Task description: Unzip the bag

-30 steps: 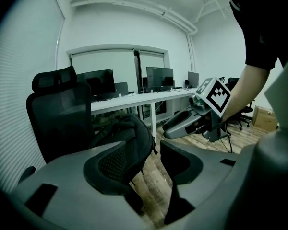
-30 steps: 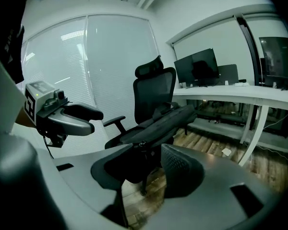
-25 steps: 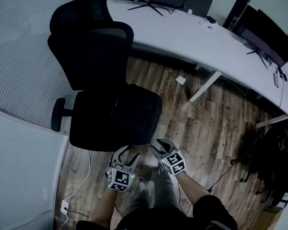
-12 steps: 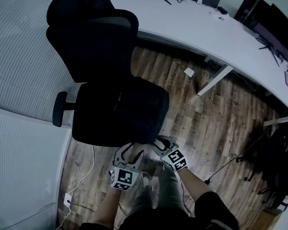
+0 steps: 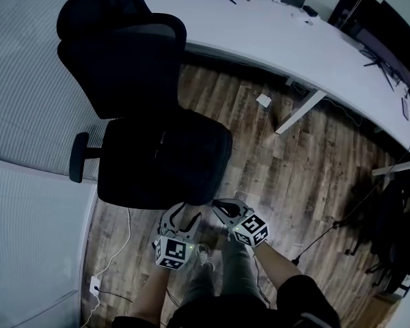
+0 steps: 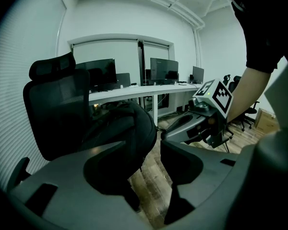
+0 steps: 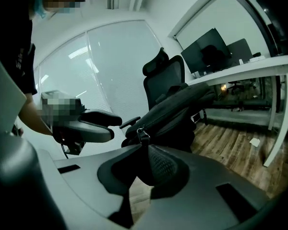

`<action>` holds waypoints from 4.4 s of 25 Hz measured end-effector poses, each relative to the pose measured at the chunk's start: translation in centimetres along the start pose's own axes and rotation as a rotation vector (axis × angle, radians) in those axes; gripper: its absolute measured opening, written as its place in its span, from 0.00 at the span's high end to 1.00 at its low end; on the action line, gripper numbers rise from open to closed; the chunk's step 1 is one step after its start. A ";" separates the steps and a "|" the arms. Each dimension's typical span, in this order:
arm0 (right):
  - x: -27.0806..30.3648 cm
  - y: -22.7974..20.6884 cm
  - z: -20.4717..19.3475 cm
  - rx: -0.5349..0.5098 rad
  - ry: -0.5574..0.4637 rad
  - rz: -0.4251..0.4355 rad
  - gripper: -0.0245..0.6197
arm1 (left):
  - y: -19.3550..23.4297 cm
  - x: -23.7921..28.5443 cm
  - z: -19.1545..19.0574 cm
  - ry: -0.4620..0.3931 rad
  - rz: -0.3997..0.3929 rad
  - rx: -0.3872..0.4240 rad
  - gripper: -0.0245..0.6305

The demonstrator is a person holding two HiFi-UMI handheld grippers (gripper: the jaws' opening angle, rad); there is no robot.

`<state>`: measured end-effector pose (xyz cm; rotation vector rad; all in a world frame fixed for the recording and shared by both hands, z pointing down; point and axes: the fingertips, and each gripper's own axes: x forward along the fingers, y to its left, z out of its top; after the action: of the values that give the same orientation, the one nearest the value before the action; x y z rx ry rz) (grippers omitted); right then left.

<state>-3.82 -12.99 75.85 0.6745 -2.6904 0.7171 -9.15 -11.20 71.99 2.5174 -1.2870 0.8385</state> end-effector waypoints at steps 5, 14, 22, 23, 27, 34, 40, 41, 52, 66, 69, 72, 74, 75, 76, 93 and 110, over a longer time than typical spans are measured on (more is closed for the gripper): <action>-1.6 0.0 1.1 0.090 -0.059 0.023 0.87 | -0.6 1.1 0.1 0.029 -0.008 0.037 0.63; -2.6 0.3 2.6 0.166 -0.076 0.097 0.87 | -2.0 3.4 1.0 0.077 0.006 0.139 0.62; -3.2 0.6 4.8 0.143 -0.047 0.180 0.87 | -1.9 5.4 1.9 0.148 0.046 0.160 0.62; -3.3 0.7 5.3 0.135 -0.045 0.191 0.87 | -1.8 5.5 2.1 0.156 0.057 0.169 0.62; -3.0 0.9 7.0 0.125 -0.048 0.219 0.87 | -0.6 5.5 2.9 0.173 0.108 0.147 0.66; -3.1 0.9 9.4 0.159 -0.061 0.239 0.87 | 0.4 4.8 4.6 0.178 0.077 0.074 0.77; -2.9 0.1 11.6 0.350 -0.123 0.237 0.87 | 1.2 4.1 5.9 0.171 0.084 0.024 0.81; -2.8 0.0 11.9 0.374 -0.127 0.234 0.87 | 1.4 4.0 6.0 0.170 0.090 0.013 0.82; -2.7 -3.8 14.6 0.532 -0.185 0.155 0.87 | 2.1 3.4 6.4 0.185 0.115 -0.056 0.84; -2.0 -11.8 17.2 0.580 -0.199 0.082 0.87 | 1.8 4.5 6.3 0.218 0.145 -0.106 0.84; -1.7 -13.9 17.9 0.586 -0.197 0.070 0.87 | 1.8 5.0 6.3 0.224 0.151 -0.112 0.84; -1.2 -15.8 18.4 0.596 -0.194 0.059 0.87 | 1.8 5.2 6.2 0.231 0.159 -0.128 0.84; -0.9 -17.2 18.8 0.604 -0.192 0.046 0.87 | 1.7 5.4 6.3 0.239 0.163 -0.140 0.84; -0.8 -17.9 19.0 0.607 -0.192 0.037 0.87 | 1.7 5.4 6.3 0.241 0.166 -0.146 0.84; -0.5 -18.7 19.3 0.609 -0.193 0.029 0.87 | 1.7 5.5 6.3 0.243 0.168 -0.152 0.84; 5.7 -25.1 20.8 0.553 -0.090 0.000 0.87 | 2.5 6.4 5.6 0.260 0.190 -0.221 0.84; 6.8 -24.6 19.6 0.481 -0.052 -0.039 0.87 | 2.5 6.7 5.2 0.270 0.137 -0.241 0.80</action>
<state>0.02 -44.72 71.66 0.8595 -2.5524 1.3737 -6.01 -19.38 71.31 2.0718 -1.3855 0.9501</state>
